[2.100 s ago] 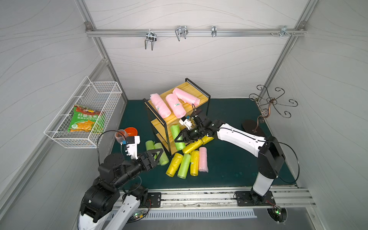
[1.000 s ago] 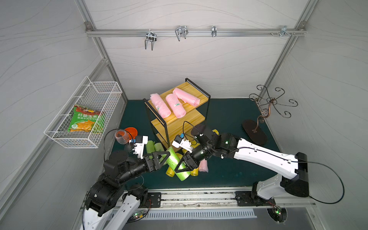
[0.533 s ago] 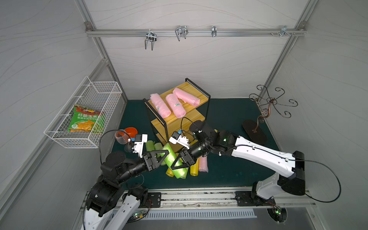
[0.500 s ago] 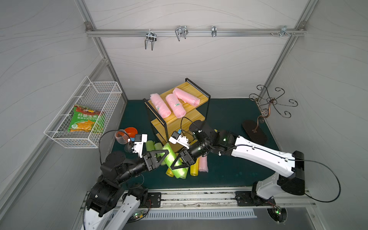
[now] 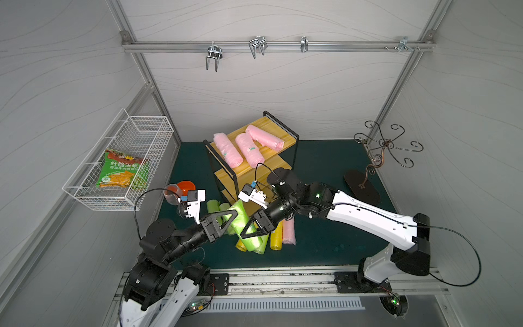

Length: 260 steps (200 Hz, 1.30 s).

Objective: Sort the rolls of trash bags by color and place them on the shelf
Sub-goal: Adjust the roll of trash bags.

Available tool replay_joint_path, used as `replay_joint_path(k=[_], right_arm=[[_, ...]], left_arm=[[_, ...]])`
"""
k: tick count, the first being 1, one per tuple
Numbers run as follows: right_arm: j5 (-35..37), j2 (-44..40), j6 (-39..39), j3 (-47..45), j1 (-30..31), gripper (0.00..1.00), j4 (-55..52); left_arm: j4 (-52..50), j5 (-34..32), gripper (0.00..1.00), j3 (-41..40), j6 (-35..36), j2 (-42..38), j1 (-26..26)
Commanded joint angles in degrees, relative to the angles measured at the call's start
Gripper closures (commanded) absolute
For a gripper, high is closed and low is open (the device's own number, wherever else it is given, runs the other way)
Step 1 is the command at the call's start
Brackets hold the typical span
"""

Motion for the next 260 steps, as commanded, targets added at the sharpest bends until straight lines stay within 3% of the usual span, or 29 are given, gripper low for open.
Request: replay_joint_path(k=[1, 9, 27, 53, 97, 120, 152, 194, 227, 260], right_arm=[[2.23, 0.9, -0.95, 2.37, 0.63, 0.81, 3.79], [3.68, 0.67, -1.05, 2.41, 0.54, 0.66, 3.11], [7.6, -0.64, -1.87, 2.4, 0.12, 0.46, 0.28], [15.69, -5.45, -4.7, 0.15, -1.28, 0.33, -4.72], [27.02, -20.61, -2.9, -15.21, -3.62, 0.16, 1.88], [31.47, -25.46, -1.7, -22.58, -0.54, 0.16, 8.57], [33.7, -30.3, 5.71, -34.23, 2.13, 0.16, 26.16], [41.4, -28.11, 7.13, -39.09, 5.19, 0.16, 39.75], [36.68, -25.51, 8.24, -40.48, 5.54, 0.17, 50.8], [31.95, -26.1, 9.42, -41.85, 5.7, 0.17, 55.19]], left_arm=[[4.35, 0.42, 1.0, -1.13, -1.99, -0.75, -0.4], [4.42, -0.13, 1.0, -1.15, -2.4, -0.74, -0.4], [4.54, -1.22, 1.0, -0.95, -3.16, -0.7, -0.4], [3.59, -4.27, 1.0, 0.15, -4.02, -0.13, -0.4], [3.68, -11.11, 1.0, 1.04, -8.51, 0.27, -0.4], [2.21, -14.81, 1.0, 1.52, -9.66, -0.39, -0.42], [3.52, -17.35, 1.0, 0.81, -12.03, -2.47, -0.4], [7.78, -19.36, 1.0, -1.83, -16.88, -5.42, -0.4], [8.6, -19.24, 1.0, -2.38, -17.85, -5.54, -0.4], [8.33, -19.85, 1.0, -2.67, -18.01, -6.28, -0.4]])
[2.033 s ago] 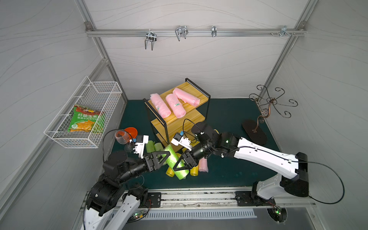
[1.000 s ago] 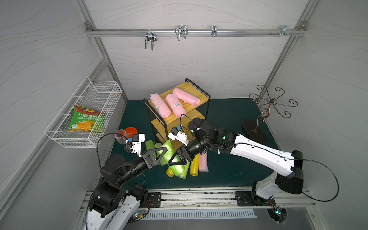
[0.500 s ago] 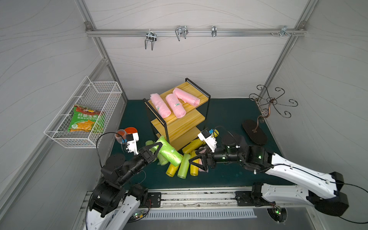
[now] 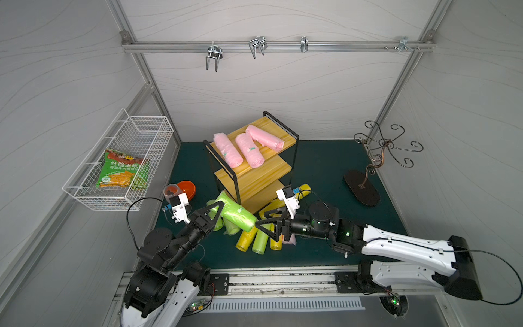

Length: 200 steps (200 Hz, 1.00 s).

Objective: Sort the rolls of trash bags by color and place them on the shelf
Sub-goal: Adjust the roll of trash bags.

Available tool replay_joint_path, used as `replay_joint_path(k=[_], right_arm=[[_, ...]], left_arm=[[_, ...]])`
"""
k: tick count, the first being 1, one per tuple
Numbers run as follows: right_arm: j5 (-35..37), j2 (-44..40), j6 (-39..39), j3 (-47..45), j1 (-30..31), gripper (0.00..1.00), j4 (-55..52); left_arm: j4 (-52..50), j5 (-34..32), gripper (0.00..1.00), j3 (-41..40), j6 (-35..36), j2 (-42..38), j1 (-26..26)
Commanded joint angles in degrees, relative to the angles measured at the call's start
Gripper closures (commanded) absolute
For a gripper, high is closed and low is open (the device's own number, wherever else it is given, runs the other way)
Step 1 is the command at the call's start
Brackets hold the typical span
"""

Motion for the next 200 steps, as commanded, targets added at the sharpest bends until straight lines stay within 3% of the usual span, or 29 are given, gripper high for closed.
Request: replay_joint_path(k=[1, 49, 150, 167, 200], right_arm=[[-3.71, -0.55, 1.58, -1.01, 0.6, 0.17, 8.91], [-7.94, 1.74, 6.02, -1.66, 0.65, 0.17, 15.01], [-6.72, 6.91, 6.6, 2.36, 1.07, 0.26, 14.6], [-6.87, 7.44, 6.05, 3.57, 1.03, 0.3, 13.84], [-8.22, 9.13, 6.73, 4.59, 1.0, 0.48, 14.77]], left_arm=[[6.78, -0.86, 1.0, 0.4, -0.97, -1.17, -0.14], [6.81, -1.43, 1.0, -0.16, -1.3, -2.14, -0.15], [6.85, -1.65, 1.0, -0.6, -1.67, -3.11, -0.14], [6.88, -1.47, 1.0, -0.85, -1.81, -3.19, -0.14], [6.94, -1.72, 1.0, -0.86, -1.79, -3.27, -0.15]])
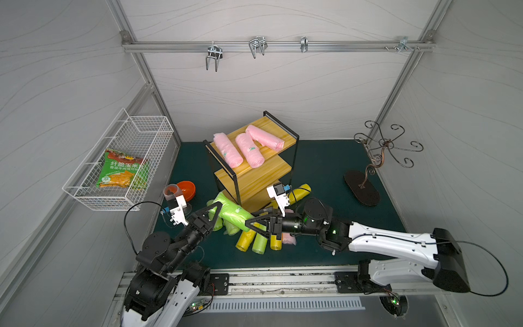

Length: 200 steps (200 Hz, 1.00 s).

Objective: Sort the rolls of trash bags by color and place them on the shelf
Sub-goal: Adjust the roll of trash bags.

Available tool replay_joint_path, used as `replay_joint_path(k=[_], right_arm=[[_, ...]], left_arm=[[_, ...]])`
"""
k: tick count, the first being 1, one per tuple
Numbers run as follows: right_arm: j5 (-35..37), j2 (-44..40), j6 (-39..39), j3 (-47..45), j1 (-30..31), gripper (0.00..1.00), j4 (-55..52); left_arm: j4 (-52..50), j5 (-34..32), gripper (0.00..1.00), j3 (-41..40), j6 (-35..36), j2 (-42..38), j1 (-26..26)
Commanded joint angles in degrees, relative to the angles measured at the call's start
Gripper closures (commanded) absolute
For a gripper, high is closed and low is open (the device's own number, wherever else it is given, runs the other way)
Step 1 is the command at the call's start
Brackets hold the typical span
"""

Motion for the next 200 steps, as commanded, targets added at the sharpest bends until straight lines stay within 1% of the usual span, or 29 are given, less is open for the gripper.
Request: replay_joint_path(k=[1, 10, 37, 57, 69, 75, 94, 113, 132, 152, 173, 200], right_arm=[[-1.54, 1.29, -0.15, 1.64, 0.44, 0.48, 1.76], [-2.21, 1.74, 0.3, 1.83, 0.44, 0.51, 1.98], [-2.86, 2.64, 1.15, 1.9, 0.46, 0.52, 2.33], [-3.02, 2.93, 1.16, 2.4, 0.41, 0.59, 1.86], [-3.69, 3.44, 1.32, 2.97, 0.45, 0.59, 1.5], [-4.1, 3.68, 1.45, 3.15, 0.42, 0.57, 1.6], [-4.85, 4.39, 2.08, 3.18, 0.44, 0.45, 1.79], [-5.26, 4.96, 2.65, 3.24, 0.43, 0.4, 1.8], [-6.0, 5.61, 2.85, 3.79, 0.45, 0.38, 1.65], [-5.74, 5.72, 3.0, 3.62, 0.43, 0.42, 1.95], [-5.7, 5.61, 2.97, 3.64, 0.44, 0.51, 1.89], [-4.88, 5.02, 2.63, 3.35, 0.42, 0.55, 1.68]], left_arm=[[5.64, -0.35, 1.0, 0.47, -0.06, -0.84, -0.15], [5.68, -0.34, 1.0, 0.62, 0.04, -0.86, -0.14], [5.67, -0.41, 1.0, 0.54, 0.05, -0.86, -0.14], [5.59, -0.28, 1.0, 0.35, -0.03, -0.89, -0.14], [5.47, -0.43, 1.0, 0.47, 0.09, -0.99, -0.14], [5.31, -0.45, 1.0, 0.51, 0.28, -1.02, -0.14], [5.19, -0.54, 1.0, 0.52, 0.34, -0.99, -0.14], [5.17, -0.45, 1.0, 0.51, 0.39, -1.11, -0.14], [5.15, -0.63, 1.0, 0.43, 0.33, -1.17, -0.14], [4.92, -0.63, 1.0, 0.65, 0.56, -1.18, -0.14], [4.81, -0.7, 1.0, 0.78, 0.7, -1.3, -0.14], [4.64, -0.54, 1.0, 0.77, 0.66, -1.29, -0.14]])
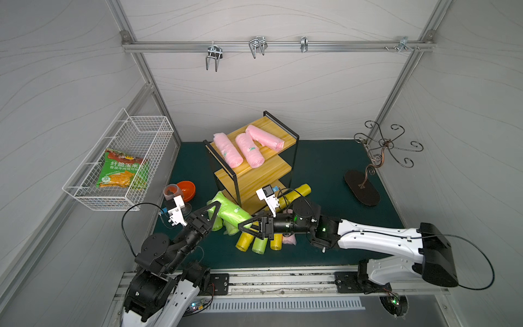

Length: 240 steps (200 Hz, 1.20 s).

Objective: Sort the rolls of trash bags by color and place them on the shelf
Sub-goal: Adjust the roll of trash bags, then place the roll of trash bags on the shelf.

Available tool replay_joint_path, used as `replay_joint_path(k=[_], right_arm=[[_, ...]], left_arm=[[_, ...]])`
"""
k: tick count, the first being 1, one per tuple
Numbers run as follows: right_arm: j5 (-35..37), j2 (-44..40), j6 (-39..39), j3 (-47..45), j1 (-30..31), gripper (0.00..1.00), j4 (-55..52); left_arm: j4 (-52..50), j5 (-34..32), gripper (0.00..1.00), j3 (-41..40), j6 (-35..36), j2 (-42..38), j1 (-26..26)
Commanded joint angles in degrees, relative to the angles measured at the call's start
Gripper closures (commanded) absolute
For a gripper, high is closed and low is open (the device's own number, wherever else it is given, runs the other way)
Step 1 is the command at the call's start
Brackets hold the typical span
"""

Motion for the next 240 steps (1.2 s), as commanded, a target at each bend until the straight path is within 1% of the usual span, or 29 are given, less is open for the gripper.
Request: replay_joint_path(k=[1, 10, 27, 47, 65, 81, 82, 86, 95, 102, 107, 108, 110, 143, 167, 196, 240], right_arm=[[-0.04, -0.51, -0.53, 1.15, 0.35, 0.55, 0.96], [0.29, -0.74, -0.82, 1.15, 0.41, 0.55, 0.71], [0.92, -1.25, -1.07, 0.97, 0.24, 0.59, 0.58], [1.55, -1.84, -1.56, 0.97, 0.07, 0.76, -0.19], [2.29, -2.31, -2.43, 1.22, -0.11, 1.0, -1.64], [3.67, -3.18, -4.83, 2.46, -0.13, 1.0, -6.35], [3.75, -3.27, -5.0, 2.5, -0.12, 1.0, -6.75], [4.19, -3.63, -5.87, 2.84, -0.11, 1.0, -8.22], [5.52, -4.76, -8.28, 3.23, -0.12, 1.0, -11.49], [7.2, -6.04, -10.06, 3.04, -0.12, 1.0, -14.01], [8.65, -7.12, -11.22, 2.79, -0.03, 1.0, -15.65], [8.88, -7.31, -11.54, 2.71, -0.03, 1.0, -15.93], [9.45, -7.67, -12.0, 2.59, -0.06, 1.0, -16.65], [19.95, -13.71, -19.75, -0.71, -0.06, 1.0, -26.19], [27.45, -14.72, -23.41, -3.08, -0.43, 1.0, -28.32], [32.05, -10.85, -26.57, -4.06, -1.15, 1.0, -25.98], [34.66, -2.9, -31.17, -1.1, -2.35, 1.0, -21.72]], left_arm=[[4.64, 0.68, 1.0, 0.88, 0.4, -0.82, -0.14], [4.5, 0.77, 1.0, 0.84, 0.42, -0.89, -0.14], [4.37, 0.77, 1.0, 0.95, 0.45, -1.02, -0.14], [4.27, 0.95, 1.0, 1.07, 0.44, -0.97, -0.14], [4.37, 1.23, 1.0, 0.98, 0.42, -0.97, -0.14], [4.31, 1.73, 1.0, 0.89, 0.55, -0.44, -0.14], [4.21, 1.74, 0.99, 0.93, 0.61, -0.35, -0.14], [3.92, 1.89, 0.86, 1.06, 0.64, -0.16, -0.14], [2.77, 2.17, 0.5, 1.48, 1.04, 0.59, -0.14], [1.15, 2.11, 0.33, 2.33, 1.81, 1.34, -0.14], [-0.12, 2.08, 0.06, 3.1, 2.61, 1.78, -0.14], [-0.34, 2.09, 0.03, 3.27, 2.82, 1.9, -0.14], [-0.91, 2.05, 0.02, 3.57, 3.37, 2.12, -0.14], [-7.75, 0.99, 0.01, 9.04, 10.67, 5.09, -0.14], [-9.93, -0.23, 0.01, 10.73, 13.75, 5.66, -0.09], [-10.39, -0.37, 0.04, 10.39, 14.1, 5.32, -0.11], [-12.37, -1.71, 0.08, 10.03, 14.27, 3.96, -0.1]])
